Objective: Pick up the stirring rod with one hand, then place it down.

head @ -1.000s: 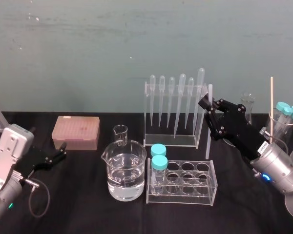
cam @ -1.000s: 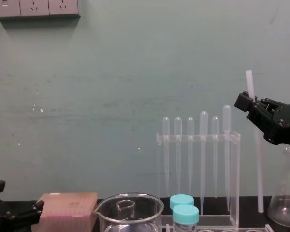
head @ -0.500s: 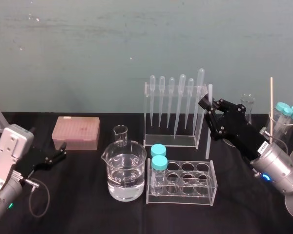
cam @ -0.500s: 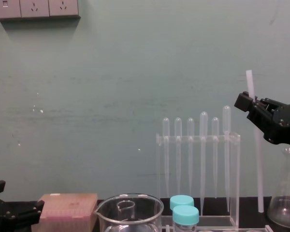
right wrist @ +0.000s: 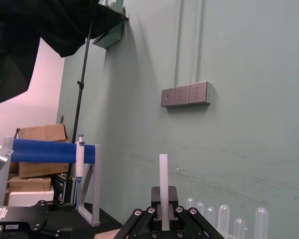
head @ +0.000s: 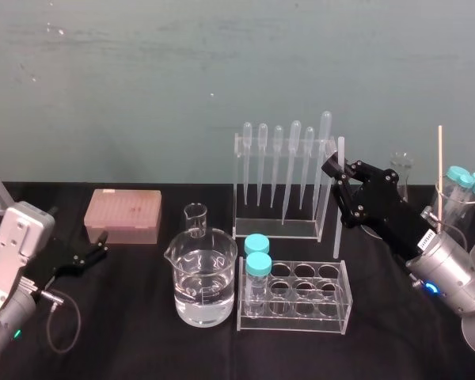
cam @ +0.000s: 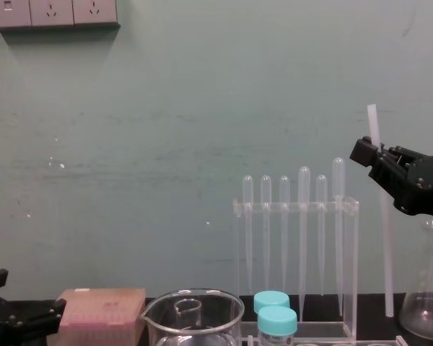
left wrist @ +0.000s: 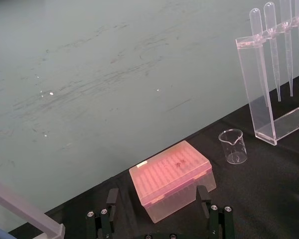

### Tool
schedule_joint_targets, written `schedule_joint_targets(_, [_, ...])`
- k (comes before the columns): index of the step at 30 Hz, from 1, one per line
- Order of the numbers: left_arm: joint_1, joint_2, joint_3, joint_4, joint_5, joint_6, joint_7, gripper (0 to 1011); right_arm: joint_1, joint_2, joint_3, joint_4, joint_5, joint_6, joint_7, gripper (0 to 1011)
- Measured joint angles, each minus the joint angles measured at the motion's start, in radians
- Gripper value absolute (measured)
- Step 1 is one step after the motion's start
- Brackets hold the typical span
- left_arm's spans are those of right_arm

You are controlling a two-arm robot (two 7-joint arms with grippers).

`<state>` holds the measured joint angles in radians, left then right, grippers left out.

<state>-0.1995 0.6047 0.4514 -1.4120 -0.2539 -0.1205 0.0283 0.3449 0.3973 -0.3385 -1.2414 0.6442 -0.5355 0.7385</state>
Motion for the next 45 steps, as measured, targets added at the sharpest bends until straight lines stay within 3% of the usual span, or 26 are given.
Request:
schedule_joint_targets(13, [0.000, 0.000, 0.000, 0.000, 0.000, 0.000, 0.000, 1000, -0.002, 0.000, 0.008, -0.001, -0.008, 0.001, 0.014, 67])
schedule_joint_targets(27, [0.000, 0.000, 0.000, 0.000, 0.000, 0.000, 0.000, 1000, -0.038, 0.020, 0.022, -0.032, -0.025, 0.057, 0.055, 67])
schedule_joint_targets(45, [0.000, 0.000, 0.000, 0.000, 0.000, 0.000, 0.000, 1000, -0.002, 0.003, -0.018, 0.065, -0.018, 0.093, 0.126, 67])
